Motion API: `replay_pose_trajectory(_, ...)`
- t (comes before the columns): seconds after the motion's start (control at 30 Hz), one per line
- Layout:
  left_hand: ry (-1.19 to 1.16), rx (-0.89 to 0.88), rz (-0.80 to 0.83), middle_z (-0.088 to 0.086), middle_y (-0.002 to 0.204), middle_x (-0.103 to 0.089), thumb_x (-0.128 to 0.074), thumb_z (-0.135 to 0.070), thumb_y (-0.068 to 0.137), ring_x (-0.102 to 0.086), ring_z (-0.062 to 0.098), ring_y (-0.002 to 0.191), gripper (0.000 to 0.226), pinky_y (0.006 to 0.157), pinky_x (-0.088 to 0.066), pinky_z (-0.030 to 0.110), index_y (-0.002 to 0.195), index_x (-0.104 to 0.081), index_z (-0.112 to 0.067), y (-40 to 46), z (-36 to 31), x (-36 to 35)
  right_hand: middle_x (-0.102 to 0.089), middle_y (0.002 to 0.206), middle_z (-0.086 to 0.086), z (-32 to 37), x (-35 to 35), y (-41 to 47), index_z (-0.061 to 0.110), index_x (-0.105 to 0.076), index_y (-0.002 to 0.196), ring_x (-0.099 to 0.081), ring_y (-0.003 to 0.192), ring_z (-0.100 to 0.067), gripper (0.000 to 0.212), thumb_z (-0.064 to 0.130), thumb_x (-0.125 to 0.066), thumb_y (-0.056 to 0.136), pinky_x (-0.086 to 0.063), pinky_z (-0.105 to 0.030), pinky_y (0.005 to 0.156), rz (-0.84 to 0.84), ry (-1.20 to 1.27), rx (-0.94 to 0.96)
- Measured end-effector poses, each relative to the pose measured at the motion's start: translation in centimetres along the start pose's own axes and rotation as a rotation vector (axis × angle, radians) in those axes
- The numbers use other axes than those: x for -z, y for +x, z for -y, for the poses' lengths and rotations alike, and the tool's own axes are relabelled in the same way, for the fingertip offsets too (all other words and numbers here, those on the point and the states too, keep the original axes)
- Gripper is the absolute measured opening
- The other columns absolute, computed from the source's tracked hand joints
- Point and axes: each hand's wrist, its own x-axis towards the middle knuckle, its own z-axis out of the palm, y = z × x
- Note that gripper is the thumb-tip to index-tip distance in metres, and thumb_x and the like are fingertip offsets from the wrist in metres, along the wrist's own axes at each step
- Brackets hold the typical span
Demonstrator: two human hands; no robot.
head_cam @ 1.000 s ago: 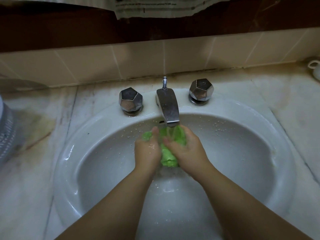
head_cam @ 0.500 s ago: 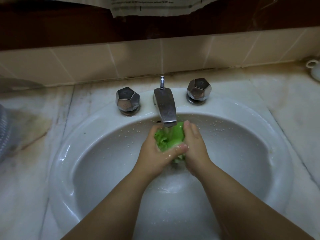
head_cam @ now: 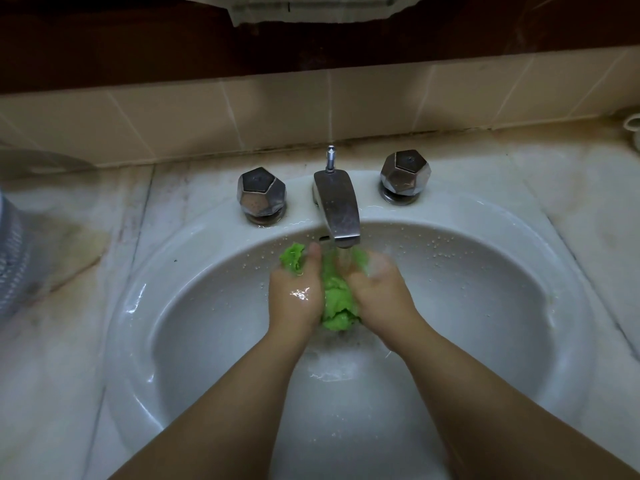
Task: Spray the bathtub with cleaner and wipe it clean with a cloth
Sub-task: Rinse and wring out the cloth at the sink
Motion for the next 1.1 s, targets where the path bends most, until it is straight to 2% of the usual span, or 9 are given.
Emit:
replay_pose_trajectory(0.13,0.002,0.077,0.07,-0.002,0.102,-0.075,-0.045,-0.08,0.087,-0.07,0.015,0.099,0.067,0.09,-0.055,0.033,0.107,-0.072,-0.022,-0.9,-0.5,0.1,-0.074,0.082,-0.008,-0.6,-0.4,0.4,0.013,-0.07,0.087,-0.072,0.081,-0.027,0.051,0.059,-0.049,0.095,-0.06,-0.046,0.079,-0.099,-0.044,-0.108)
replay_pose_trajectory(0.23,0.07,-0.107,0.294,-0.005,0.094,-0.072,-0.066,-0.043,0.091,-0.07,0.012,0.09,0.019,0.07,-0.051,0.02,0.1,-0.064,-0.027,-1.7,-0.6,0.3,-0.072,0.085,-0.021,-0.8,0.0,0.6,0.004,-0.069,0.092,-0.072,0.084,-0.04,0.066,0.064,-0.041,0.094,-0.059,-0.056,0.08,-0.187,0.008,-0.157)
replay_pose_trajectory(0.37,0.0,-0.153,0.546,-0.011,0.111,-0.072,-0.08,-0.018,0.088,-0.071,0.003,0.1,0.046,0.077,-0.057,0.02,0.117,-0.055,-0.042,-1.9,0.1,0.7,-0.077,0.085,-0.013,-0.9,0.5,1.1,0.011,-0.075,0.091,-0.075,0.085,-0.034,0.052,0.047,-0.04,0.106,-0.06,-0.051,0.084,-0.228,0.216,-0.221)
replay_pose_trajectory(0.47,0.055,-0.188,0.451,-0.015,0.104,-0.075,-0.079,-0.02,0.09,-0.072,0.004,0.096,0.038,0.077,-0.058,0.02,0.117,-0.06,-0.039,-1.8,0.3,0.4,-0.074,0.105,-0.01,-0.5,0.5,1.3,0.019,-0.066,0.11,-0.074,0.092,-0.027,0.034,0.043,-0.049,0.094,-0.062,-0.045,0.076,-0.161,0.341,-0.277)
replay_pose_trajectory(0.57,0.109,-0.174,0.333,-0.008,0.096,-0.075,-0.074,-0.024,0.092,-0.073,0.011,0.085,0.024,0.065,-0.059,0.024,0.112,-0.064,-0.031,-1.4,-0.2,0.2,-0.066,0.093,-0.007,0.3,0.6,0.7,0.021,-0.054,0.117,-0.064,0.064,-0.014,0.035,0.027,-0.059,0.083,-0.044,-0.024,0.045,0.017,0.384,-0.217)
replay_pose_trajectory(0.7,0.096,-0.101,0.218,-0.002,0.084,-0.075,-0.059,-0.038,0.08,-0.072,0.016,0.079,0.021,0.07,-0.059,0.037,0.089,-0.071,-0.023,-0.5,-0.4,0.4,-0.071,0.081,0.008,-0.1,0.6,0.1,0.026,-0.063,0.116,-0.063,0.061,-0.005,0.041,0.034,-0.084,0.082,-0.045,-0.022,0.049,0.142,0.217,-0.085)
replay_pose_trajectory(0.83,0.114,-0.085,0.206,-0.002,0.066,-0.07,-0.061,-0.041,0.097,-0.064,0.009,0.062,0.033,0.06,-0.051,0.028,0.074,-0.067,-0.018,-0.8,-0.6,0.5,-0.073,0.078,-0.001,-0.5,0.4,0.2,0.022,-0.07,0.091,-0.069,0.071,-0.014,0.047,0.068,-0.069,0.083,-0.055,-0.034,0.066,0.031,-0.004,-0.012)
replay_pose_trajectory(1.0,0.145,-0.118,0.182,0.005,0.095,-0.071,-0.044,-0.05,0.098,-0.069,0.021,0.091,0.038,0.078,-0.054,0.038,0.095,-0.069,-0.021,-0.3,0.2,0.3,-0.067,0.07,0.001,-0.7,-0.3,0.3,0.021,-0.064,0.077,-0.062,0.066,-0.019,0.05,0.063,-0.047,0.098,-0.046,-0.032,0.063,-0.053,-0.163,-0.091)
replay_pose_trajectory(1.1,0.122,-0.243,0.256,0.003,0.093,-0.068,-0.046,-0.033,0.098,-0.067,0.025,0.088,0.022,0.074,-0.055,0.041,0.104,-0.063,-0.02,-0.9,0.3,0.1,-0.066,0.065,-0.002,-0.1,-0.1,0.2,0.015,-0.063,0.068,-0.062,0.065,-0.02,0.061,0.059,-0.04,0.104,-0.045,-0.033,0.062,-0.156,-0.146,-0.105)
